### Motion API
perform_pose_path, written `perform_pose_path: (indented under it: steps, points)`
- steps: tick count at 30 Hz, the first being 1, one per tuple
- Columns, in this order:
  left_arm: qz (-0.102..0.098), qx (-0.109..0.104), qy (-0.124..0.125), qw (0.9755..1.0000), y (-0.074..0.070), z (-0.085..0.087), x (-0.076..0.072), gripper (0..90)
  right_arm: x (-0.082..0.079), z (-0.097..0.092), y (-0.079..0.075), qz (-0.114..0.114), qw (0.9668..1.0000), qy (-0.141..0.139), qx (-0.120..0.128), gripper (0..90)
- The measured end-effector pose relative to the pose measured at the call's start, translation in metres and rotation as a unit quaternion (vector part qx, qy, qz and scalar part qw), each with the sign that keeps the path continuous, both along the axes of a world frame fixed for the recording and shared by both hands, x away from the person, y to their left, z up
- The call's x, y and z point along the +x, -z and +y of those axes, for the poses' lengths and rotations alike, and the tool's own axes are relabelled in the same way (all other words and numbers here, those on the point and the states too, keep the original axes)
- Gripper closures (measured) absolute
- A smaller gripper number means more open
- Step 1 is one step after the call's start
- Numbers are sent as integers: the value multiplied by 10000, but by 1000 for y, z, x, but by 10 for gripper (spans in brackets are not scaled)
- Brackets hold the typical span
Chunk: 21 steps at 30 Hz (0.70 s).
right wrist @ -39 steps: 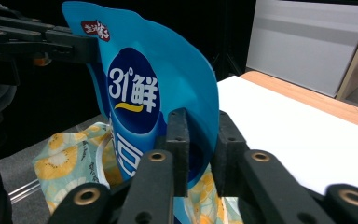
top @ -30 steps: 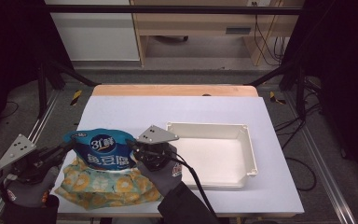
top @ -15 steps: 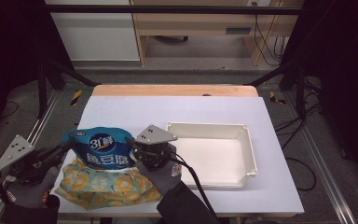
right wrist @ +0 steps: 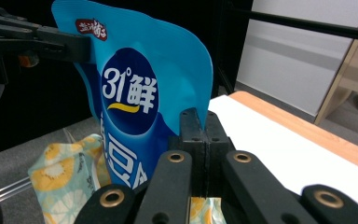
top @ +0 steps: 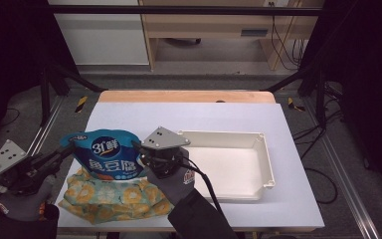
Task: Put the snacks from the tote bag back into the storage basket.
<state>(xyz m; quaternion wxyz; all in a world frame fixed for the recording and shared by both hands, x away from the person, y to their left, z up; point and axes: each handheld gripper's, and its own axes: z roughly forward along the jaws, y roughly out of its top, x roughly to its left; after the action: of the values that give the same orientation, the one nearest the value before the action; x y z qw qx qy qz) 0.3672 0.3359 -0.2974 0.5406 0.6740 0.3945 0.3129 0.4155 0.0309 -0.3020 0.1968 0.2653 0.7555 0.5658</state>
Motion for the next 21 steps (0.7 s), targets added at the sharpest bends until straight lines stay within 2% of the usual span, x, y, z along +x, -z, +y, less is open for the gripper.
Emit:
perform_pose_path:
  steps: [21]
  points:
    - [-449,93,22,9989,-52,-7,-8,900,-4,-8,-53,-406,9991,-39,63,900]
